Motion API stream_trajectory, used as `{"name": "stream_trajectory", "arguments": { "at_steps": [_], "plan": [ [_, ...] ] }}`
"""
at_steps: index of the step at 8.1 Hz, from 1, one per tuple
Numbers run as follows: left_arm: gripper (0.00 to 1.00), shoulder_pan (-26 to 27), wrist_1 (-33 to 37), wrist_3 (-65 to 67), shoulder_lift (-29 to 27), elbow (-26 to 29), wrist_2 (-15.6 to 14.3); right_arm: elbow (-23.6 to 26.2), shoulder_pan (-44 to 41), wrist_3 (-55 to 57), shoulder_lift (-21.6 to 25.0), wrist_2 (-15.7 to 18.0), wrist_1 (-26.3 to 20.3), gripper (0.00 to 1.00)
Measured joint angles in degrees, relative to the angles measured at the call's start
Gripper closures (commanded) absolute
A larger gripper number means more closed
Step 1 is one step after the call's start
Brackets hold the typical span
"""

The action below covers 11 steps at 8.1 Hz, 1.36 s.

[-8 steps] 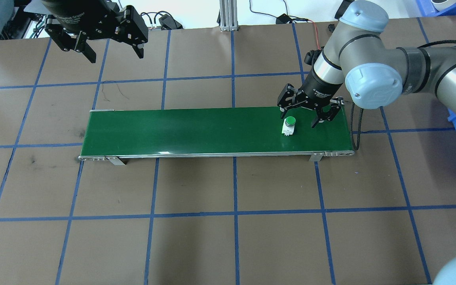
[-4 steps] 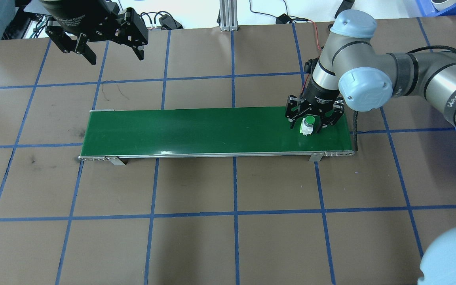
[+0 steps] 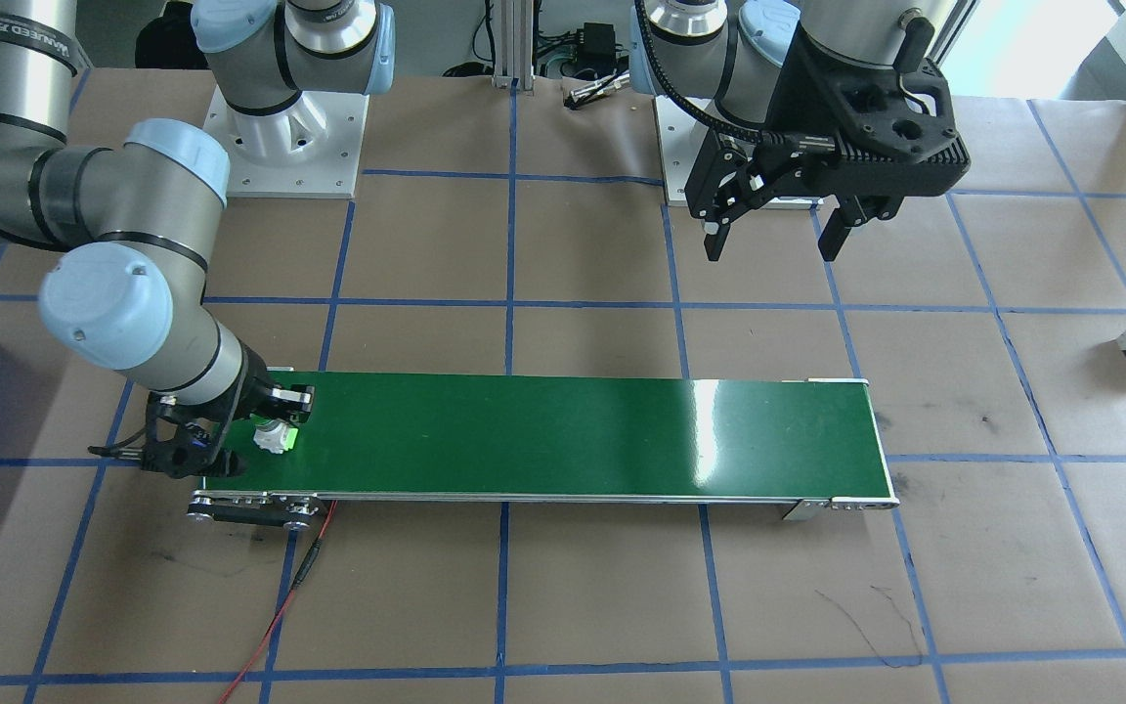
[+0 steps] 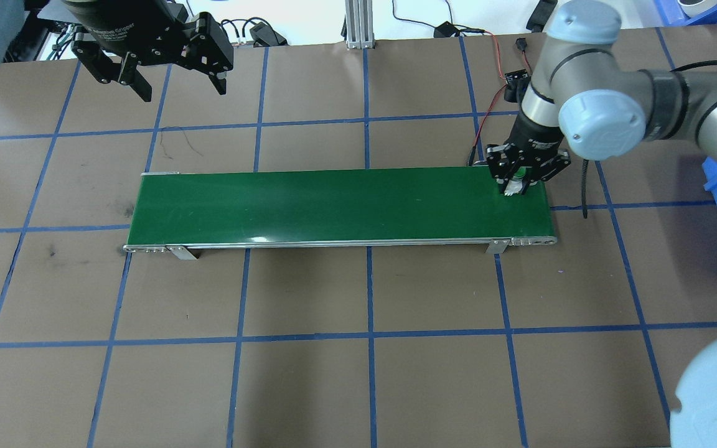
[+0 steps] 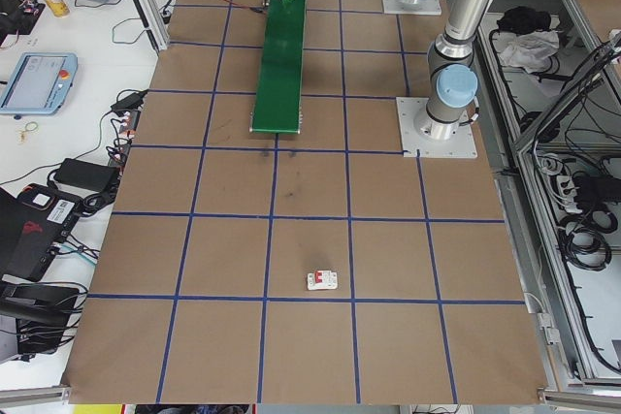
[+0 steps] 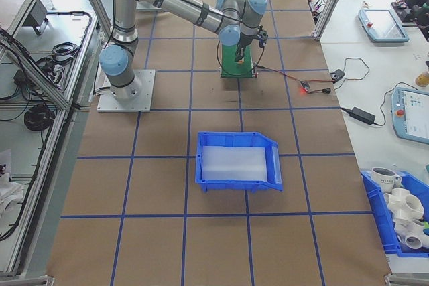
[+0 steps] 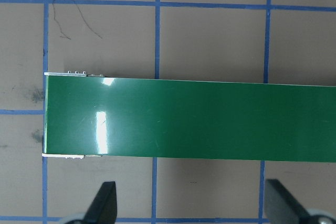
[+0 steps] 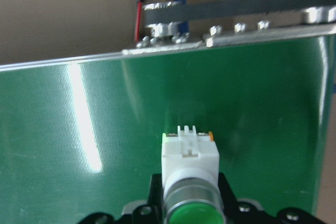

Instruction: Move button from left to right

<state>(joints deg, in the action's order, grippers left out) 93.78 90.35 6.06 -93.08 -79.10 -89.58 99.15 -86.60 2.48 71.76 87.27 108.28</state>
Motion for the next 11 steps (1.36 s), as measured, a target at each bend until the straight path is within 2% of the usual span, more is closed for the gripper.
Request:
{"name": "stream_trajectory", "arguments": {
  "at_steps": [2,4,7,9,11],
  "plan": [
    [0.0,0.0,0.0,0.0,0.0,0.0,0.0,-2.8,5.6,-8.6,0.7,1.6,-1.2,1.0],
    [0.0,0.0,0.0,0.0,0.0,0.0,0.0,-5.4,11.8,-22.5,2.4,6.2,-2.8,1.0],
    [0.0,0.0,0.0,0.0,0.0,0.0,0.0,-6.3,25.2,-49.0,6.8,11.9,-3.6,1.0],
    [0.0,0.0,0.0,0.0,0.0,-0.1,0.0,-6.3,35.7,-66.4,6.2,12.4,0.7,0.99],
    [0.0,0.0,0.0,0.0,0.0,-0.1,0.0,-6.3,42.4,-78.0,1.1,9.9,8.0,0.92]
  ]
}}
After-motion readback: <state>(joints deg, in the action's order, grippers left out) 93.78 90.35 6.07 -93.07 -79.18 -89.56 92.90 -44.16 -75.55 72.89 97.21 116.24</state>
